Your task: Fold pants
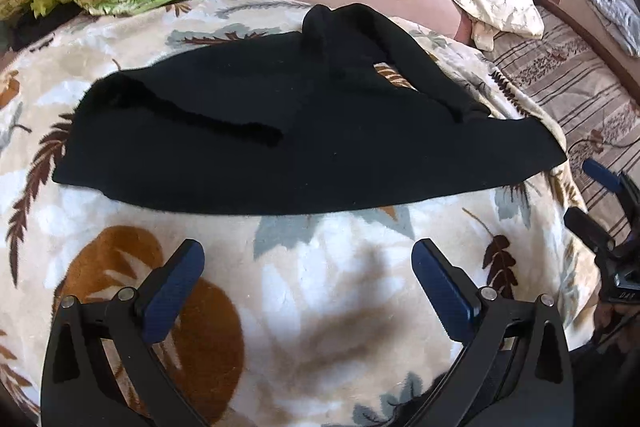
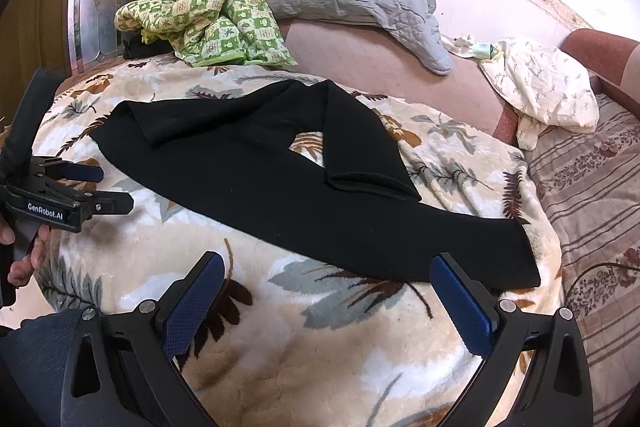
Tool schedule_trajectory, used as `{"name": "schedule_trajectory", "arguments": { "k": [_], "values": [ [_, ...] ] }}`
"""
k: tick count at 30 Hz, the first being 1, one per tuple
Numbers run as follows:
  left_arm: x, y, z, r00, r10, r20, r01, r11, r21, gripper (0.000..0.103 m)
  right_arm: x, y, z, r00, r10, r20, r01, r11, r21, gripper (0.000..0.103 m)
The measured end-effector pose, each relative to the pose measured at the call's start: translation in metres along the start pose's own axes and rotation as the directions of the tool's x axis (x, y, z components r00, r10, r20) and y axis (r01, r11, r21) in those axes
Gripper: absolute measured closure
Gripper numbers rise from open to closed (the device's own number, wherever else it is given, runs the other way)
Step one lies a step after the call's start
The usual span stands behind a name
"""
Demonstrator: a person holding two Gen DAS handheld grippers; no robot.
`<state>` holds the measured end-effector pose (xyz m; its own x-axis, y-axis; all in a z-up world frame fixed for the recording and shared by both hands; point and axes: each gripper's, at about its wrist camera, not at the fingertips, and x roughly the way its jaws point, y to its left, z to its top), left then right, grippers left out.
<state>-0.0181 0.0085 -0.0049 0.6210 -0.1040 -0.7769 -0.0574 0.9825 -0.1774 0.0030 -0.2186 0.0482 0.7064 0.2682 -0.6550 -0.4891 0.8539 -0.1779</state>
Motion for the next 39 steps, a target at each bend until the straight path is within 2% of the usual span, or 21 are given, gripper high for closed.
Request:
{"name": "schedule_trajectory", "arguments": {
  "k": [3,6,9,13,16,26,39],
  "values": [
    [-0.005,-0.002,-0.002,0.999,0.027,0.030,-0.028,0.999,0.024,0.000,0.004,-0.003,0.002,1.000,-0.008,0.000,0.008,1.000,0.010,0.001],
    [-0.010,0.011,-0.005,0.999,-0.009,0.050,0.011,1.000,-0.028,0.000,0.011,-0.013,0.004,1.000,-0.019,-0.022,0.020,0.998,0.054,0.001],
    [-0.013,0.018,-0.005,0.998,-0.050,0.035,0.052,0.997,-0.052,0.000,0.013,-0.027,0.006,1.000,0.003,-0.015,-0.001,0.991,0.136,0.001],
    [-0.020,0.011,-0.001,0.994,0.094,0.049,-0.094,0.996,-0.007,0.000,0.012,-0.032,0.007,1.000,0.004,0.001,-0.004,0.988,0.154,0.001],
    [-0.024,0.005,0.003,0.988,0.139,0.063,-0.139,0.990,-0.003,0.000,0.012,-0.029,0.006,1.000,-0.005,0.002,0.005,0.991,0.132,0.001],
    [-0.029,-0.001,0.000,0.975,0.214,0.051,-0.216,0.976,0.021,0.000,0.013,-0.029,0.004,0.999,-0.046,-0.008,0.046,0.991,0.123,0.000],
    [-0.022,0.012,-0.003,0.976,0.218,0.018,-0.218,0.976,0.000,0.000,0.017,-0.032,0.004,0.998,-0.058,-0.024,0.061,0.990,0.130,0.001]
  ]
}}
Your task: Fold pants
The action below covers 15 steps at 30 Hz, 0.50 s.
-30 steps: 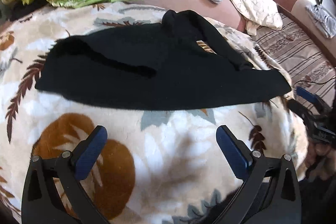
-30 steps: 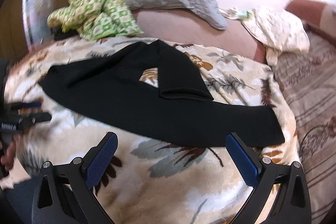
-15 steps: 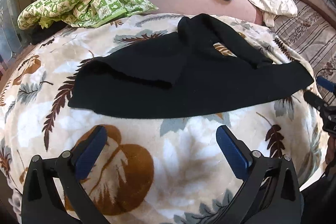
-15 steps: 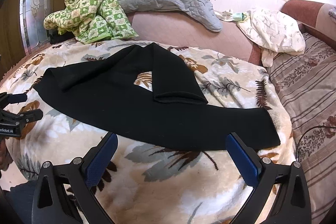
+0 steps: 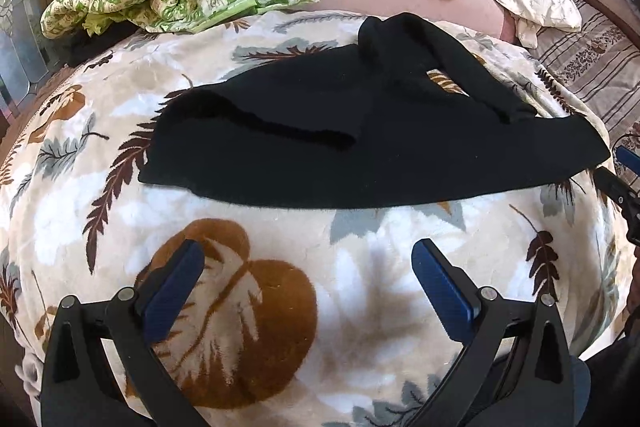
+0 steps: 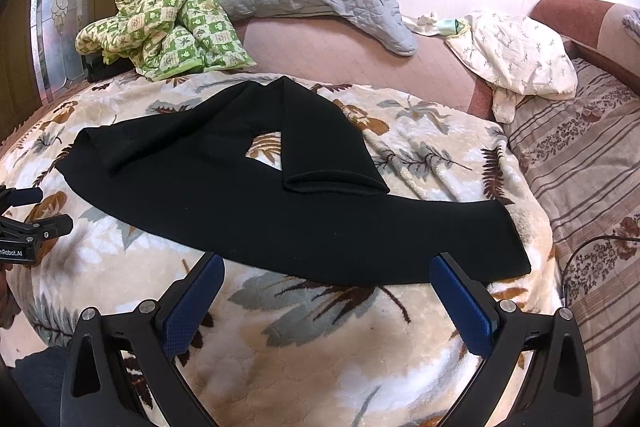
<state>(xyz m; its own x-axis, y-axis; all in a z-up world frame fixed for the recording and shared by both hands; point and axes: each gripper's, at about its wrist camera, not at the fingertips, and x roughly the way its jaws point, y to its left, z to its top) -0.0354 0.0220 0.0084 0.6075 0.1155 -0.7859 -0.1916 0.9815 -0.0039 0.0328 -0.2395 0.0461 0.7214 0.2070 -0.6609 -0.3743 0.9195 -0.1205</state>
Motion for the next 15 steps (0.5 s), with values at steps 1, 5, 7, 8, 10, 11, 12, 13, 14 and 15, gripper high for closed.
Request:
{"name": "schedule_trajectory", "arguments": {
  "k": [1,5,7,8,10,11,12,13,14,15],
  "values": [
    [-0.002,0.006,0.001,1.000,-0.027,0.010,0.028,1.000,-0.004,0.000,0.000,0.000,0.000,1.000,-0.003,0.001,0.003,1.000,0.005,0.001],
    [-0.001,0.049,0.006,0.987,-0.158,0.024,0.159,0.983,-0.088,0.000,-0.002,-0.008,-0.003,1.000,-0.021,0.002,0.021,0.999,0.026,0.001],
    [0.004,0.084,0.009,0.959,-0.282,0.023,0.282,0.944,-0.174,0.000,-0.005,-0.012,-0.004,1.000,-0.020,0.007,0.019,0.999,0.033,0.001],
    [0.005,0.096,0.009,0.950,-0.309,0.031,0.309,0.929,-0.202,0.000,-0.006,-0.013,-0.005,1.000,-0.019,0.009,0.019,0.999,0.034,0.001],
    [0.008,0.120,0.009,0.940,-0.338,0.054,0.341,0.910,-0.237,0.000,-0.009,-0.015,-0.005,1.000,-0.021,0.014,0.021,0.999,0.036,0.001],
    [0.012,0.126,0.009,0.935,-0.349,0.056,0.352,0.904,-0.243,0.000,-0.010,-0.016,-0.005,1.000,-0.019,0.019,0.018,0.999,0.038,0.001],
    [0.017,0.132,0.009,0.926,-0.373,0.055,0.374,0.891,-0.258,0.000,-0.011,-0.017,-0.006,1.000,-0.017,0.022,0.016,0.999,0.041,0.001],
    [0.025,0.139,0.011,0.913,-0.404,0.051,0.401,0.869,-0.290,0.000,-0.011,-0.017,-0.005,1.000,-0.017,0.024,0.016,0.999,0.043,0.001],
    [0.031,0.144,0.013,0.899,-0.435,0.054,0.427,0.843,-0.327,0.000,-0.010,-0.017,-0.005,1.000,-0.017,0.020,0.016,0.999,0.045,0.001],
    [0.036,0.148,0.016,0.877,-0.476,0.067,0.466,0.807,-0.363,0.000,-0.009,-0.017,-0.005,1.000,-0.015,0.015,0.014,0.999,0.044,0.001]
  ]
}}
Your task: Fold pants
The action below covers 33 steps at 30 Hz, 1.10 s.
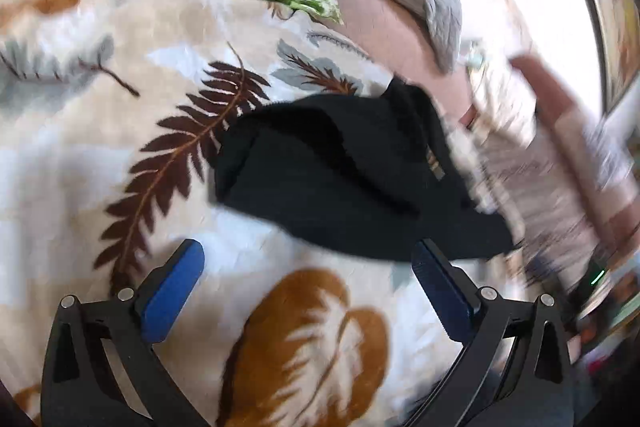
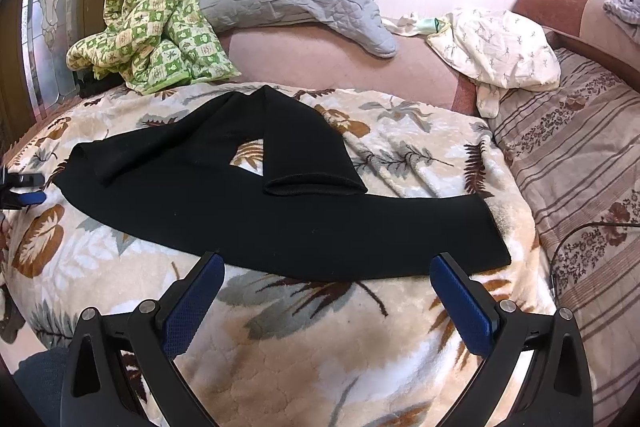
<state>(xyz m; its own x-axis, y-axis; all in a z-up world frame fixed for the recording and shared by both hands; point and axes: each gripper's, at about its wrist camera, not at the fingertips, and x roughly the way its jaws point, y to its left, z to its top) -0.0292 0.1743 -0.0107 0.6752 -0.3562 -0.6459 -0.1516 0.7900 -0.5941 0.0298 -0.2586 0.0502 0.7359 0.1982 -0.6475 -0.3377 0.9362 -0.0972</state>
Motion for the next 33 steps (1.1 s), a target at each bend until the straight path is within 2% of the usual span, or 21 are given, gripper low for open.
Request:
{"name": "schedule_trajectory", "arguments": {
  "k": [2,6,10,13,16,18,20,21,22,24,25,26,27,28,29,31,33],
  "values": [
    [0.006,0.009,0.013,0.998,-0.070,0.000,0.070,0.995,-0.073,0.000,0.003,0.002,0.000,1.000,-0.002,-0.013,0.002,1.000,-0.010,0.001],
    [0.017,0.019,0.032,0.993,-0.119,0.007,0.118,0.972,-0.202,0.000,0.002,0.006,0.000,1.000,0.000,-0.010,0.000,1.000,-0.031,0.001],
    [0.018,0.025,0.039,0.980,-0.197,0.030,0.198,0.941,-0.275,0.000,0.000,-0.002,0.001,1.000,0.004,0.001,-0.004,1.000,0.010,0.001],
    [0.017,0.025,0.040,0.979,-0.200,0.032,0.201,0.939,-0.280,0.000,-0.004,-0.022,0.003,1.000,0.005,0.018,-0.007,0.994,0.111,0.001],
    [0.024,0.017,0.039,0.991,-0.134,-0.010,0.128,0.965,-0.230,0.004,-0.006,-0.058,0.003,0.999,-0.008,0.037,-0.003,0.962,0.271,0.001],
    [0.028,0.010,0.037,0.996,-0.090,-0.028,0.084,0.980,-0.179,0.008,-0.010,-0.096,-0.003,0.998,-0.003,0.064,-0.026,0.895,0.446,0.001],
    [0.032,0.003,0.035,0.998,-0.053,-0.040,0.047,0.990,-0.130,0.016,-0.010,-0.136,-0.017,0.993,0.044,0.110,-0.104,0.766,0.634,0.001],
    [0.035,-0.001,0.034,0.998,-0.042,-0.048,0.037,0.994,-0.104,0.020,-0.007,-0.157,-0.028,0.986,0.084,0.146,-0.164,0.670,0.724,0.001],
    [0.038,-0.002,0.034,0.998,-0.040,-0.055,0.035,0.995,-0.094,0.027,-0.002,-0.171,-0.037,0.979,0.115,0.171,-0.205,0.590,0.781,0.002],
    [0.041,-0.003,0.033,0.998,-0.025,-0.064,0.019,0.996,-0.085,0.040,0.014,-0.193,-0.053,0.954,0.208,0.218,-0.290,0.442,0.849,0.010],
    [0.042,-0.003,0.032,0.998,-0.015,-0.068,0.010,0.997,-0.077,0.050,0.020,-0.199,-0.058,0.945,0.233,0.230,-0.309,0.400,0.863,0.013],
    [0.042,-0.003,0.031,0.997,-0.005,-0.071,0.000,0.997,-0.072,0.061,0.023,-0.202,-0.060,0.942,0.238,0.235,-0.313,0.380,0.870,0.018],
    [0.043,-0.002,0.030,0.997,0.013,-0.078,-0.018,0.997,-0.069,0.068,0.024,-0.206,-0.063,0.944,0.228,0.238,-0.309,0.361,0.880,0.018],
    [0.043,-0.001,0.030,0.996,0.027,-0.083,-0.032,0.997,-0.070,0.082,0.025,-0.210,-0.065,0.946,0.215,0.243,-0.307,0.349,0.885,0.018],
    [0.044,0.001,0.029,0.996,0.036,-0.087,-0.043,0.996,-0.074,0.086,0.027,-0.213,-0.067,0.946,0.205,0.252,-0.310,0.340,0.888,0.021],
    [0.042,0.005,0.027,0.996,0.029,-0.081,-0.036,0.996,-0.087,0.087,0.034,-0.220,-0.069,0.956,0.183,0.229,-0.280,0.336,0.899,0.028],
    [0.042,0.003,0.026,0.996,0.035,-0.077,-0.041,0.995,-0.087,0.087,0.045,-0.221,-0.070,0.961,0.194,0.196,-0.253,0.341,0.905,0.044]
  ]
}}
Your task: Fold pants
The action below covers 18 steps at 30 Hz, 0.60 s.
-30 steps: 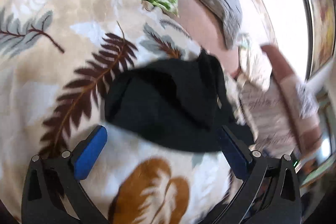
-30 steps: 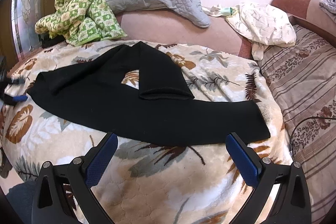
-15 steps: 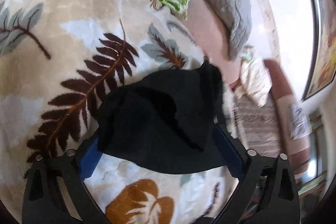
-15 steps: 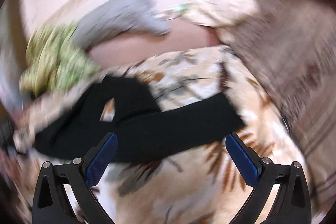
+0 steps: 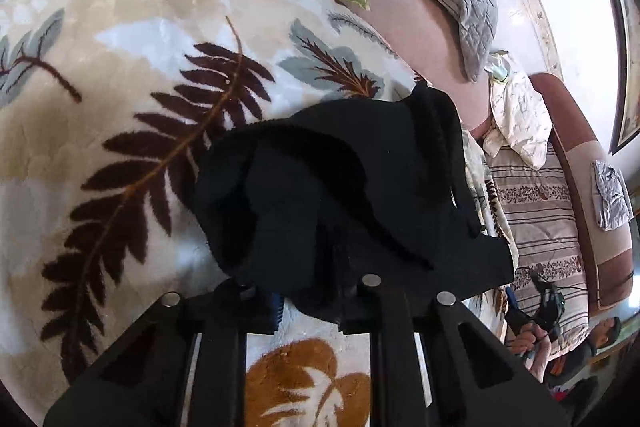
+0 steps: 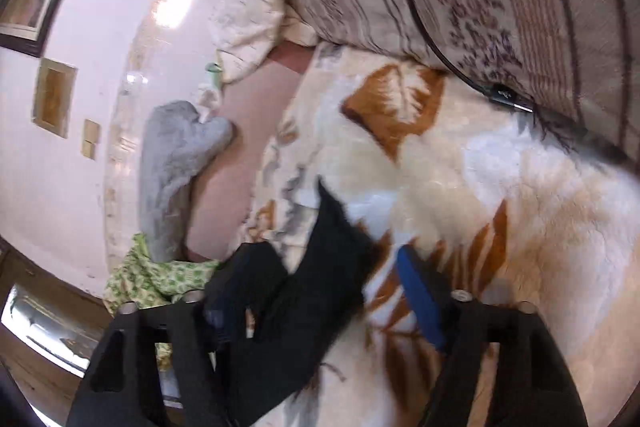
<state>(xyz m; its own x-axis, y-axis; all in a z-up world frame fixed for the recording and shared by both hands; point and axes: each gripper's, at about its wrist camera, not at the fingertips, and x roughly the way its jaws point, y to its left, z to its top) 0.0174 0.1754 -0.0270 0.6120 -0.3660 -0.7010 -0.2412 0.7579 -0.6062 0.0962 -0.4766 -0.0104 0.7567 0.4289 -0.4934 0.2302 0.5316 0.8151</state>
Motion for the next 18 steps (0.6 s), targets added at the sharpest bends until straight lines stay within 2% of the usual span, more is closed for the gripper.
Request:
{"name": "schedule_trajectory", "arguments": {
  "k": [3,5,6,7,8,9,11,14,16,18],
  "values": [
    [-0.001,-0.004,-0.003,1.000,0.012,0.016,-0.012,1.000,0.005,0.087,0.012,-0.001,0.003,1.000,-0.017,-0.026,0.016,0.999,-0.027,0.058],
    [-0.001,-0.006,-0.004,0.999,0.019,0.027,-0.019,1.000,0.006,0.086,0.016,0.003,0.002,0.999,-0.018,-0.031,0.016,0.998,-0.054,0.064],
    [-0.001,-0.006,-0.005,0.999,0.021,0.033,-0.021,1.000,0.004,0.086,0.019,0.005,0.001,0.999,-0.021,-0.039,0.018,0.997,-0.069,0.071],
    [-0.003,-0.006,-0.006,0.999,0.023,0.043,-0.023,1.000,-0.001,0.092,0.021,0.006,0.000,0.998,-0.029,-0.046,0.025,0.996,-0.082,0.076],
    [-0.005,-0.003,-0.008,0.999,0.015,0.051,-0.014,1.000,-0.018,0.099,0.022,0.008,-0.001,0.998,-0.036,-0.050,0.031,0.995,-0.094,0.089],
    [-0.007,-0.001,-0.009,0.998,0.012,0.057,-0.010,0.999,-0.033,0.099,0.021,0.009,-0.002,0.997,-0.052,-0.050,0.047,0.993,-0.111,0.100],
    [-0.016,0.002,-0.016,0.997,0.013,0.075,-0.008,0.998,-0.063,0.099,0.018,0.011,-0.004,0.995,-0.087,-0.051,0.079,0.987,-0.141,0.100],
    [-0.037,0.002,-0.027,0.995,0.015,0.095,-0.011,0.999,-0.050,0.099,0.010,0.012,-0.009,0.993,-0.088,-0.080,0.076,0.987,-0.144,0.100],
    [-0.060,0.010,-0.035,0.994,0.027,0.108,-0.022,0.999,-0.045,0.100,0.000,0.010,-0.017,0.989,-0.065,-0.131,0.049,0.991,-0.128,0.100],
    [-0.083,0.025,-0.038,0.993,0.033,0.117,-0.027,0.998,-0.058,0.100,-0.009,0.011,-0.030,0.976,-0.062,-0.208,0.034,0.990,-0.136,0.100]
  ]
}}
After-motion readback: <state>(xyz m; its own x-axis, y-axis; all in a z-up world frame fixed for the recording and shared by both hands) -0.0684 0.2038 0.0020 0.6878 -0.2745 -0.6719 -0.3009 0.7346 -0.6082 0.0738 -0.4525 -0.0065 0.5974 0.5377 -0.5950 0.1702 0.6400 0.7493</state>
